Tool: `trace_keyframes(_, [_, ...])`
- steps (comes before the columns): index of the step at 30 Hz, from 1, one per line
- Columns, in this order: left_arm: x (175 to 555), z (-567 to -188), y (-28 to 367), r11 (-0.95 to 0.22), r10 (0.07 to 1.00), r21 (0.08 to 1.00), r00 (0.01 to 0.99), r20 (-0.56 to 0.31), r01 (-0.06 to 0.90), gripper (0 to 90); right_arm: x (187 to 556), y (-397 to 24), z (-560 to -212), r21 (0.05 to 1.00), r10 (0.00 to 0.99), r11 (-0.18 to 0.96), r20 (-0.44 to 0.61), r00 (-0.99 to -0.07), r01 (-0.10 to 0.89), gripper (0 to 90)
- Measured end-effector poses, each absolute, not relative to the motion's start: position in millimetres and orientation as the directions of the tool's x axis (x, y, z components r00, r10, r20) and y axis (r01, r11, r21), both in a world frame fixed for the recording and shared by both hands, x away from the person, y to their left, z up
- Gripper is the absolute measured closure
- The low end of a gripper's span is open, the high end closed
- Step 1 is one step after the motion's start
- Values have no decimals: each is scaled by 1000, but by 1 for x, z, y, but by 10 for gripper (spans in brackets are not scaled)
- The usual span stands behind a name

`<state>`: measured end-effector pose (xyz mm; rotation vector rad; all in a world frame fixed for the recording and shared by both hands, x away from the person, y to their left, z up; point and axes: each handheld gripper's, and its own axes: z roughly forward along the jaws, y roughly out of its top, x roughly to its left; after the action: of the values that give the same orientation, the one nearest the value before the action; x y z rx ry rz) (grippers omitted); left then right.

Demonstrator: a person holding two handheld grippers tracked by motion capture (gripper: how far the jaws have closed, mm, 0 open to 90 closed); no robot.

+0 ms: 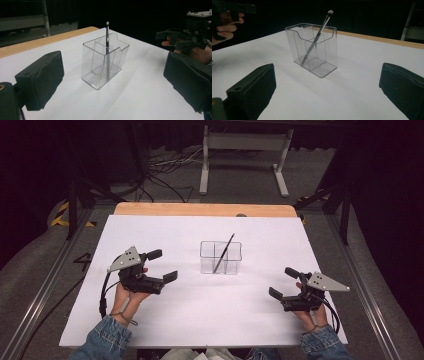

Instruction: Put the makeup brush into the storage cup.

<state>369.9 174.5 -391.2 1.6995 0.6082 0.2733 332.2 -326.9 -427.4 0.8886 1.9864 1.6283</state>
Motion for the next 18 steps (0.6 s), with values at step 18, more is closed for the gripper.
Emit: trace_keyframes(18, [346, -434, 209, -103, 572, 949, 798, -187, 297, 32, 327, -328, -434, 975, 678, 104, 76, -731, 198, 2])
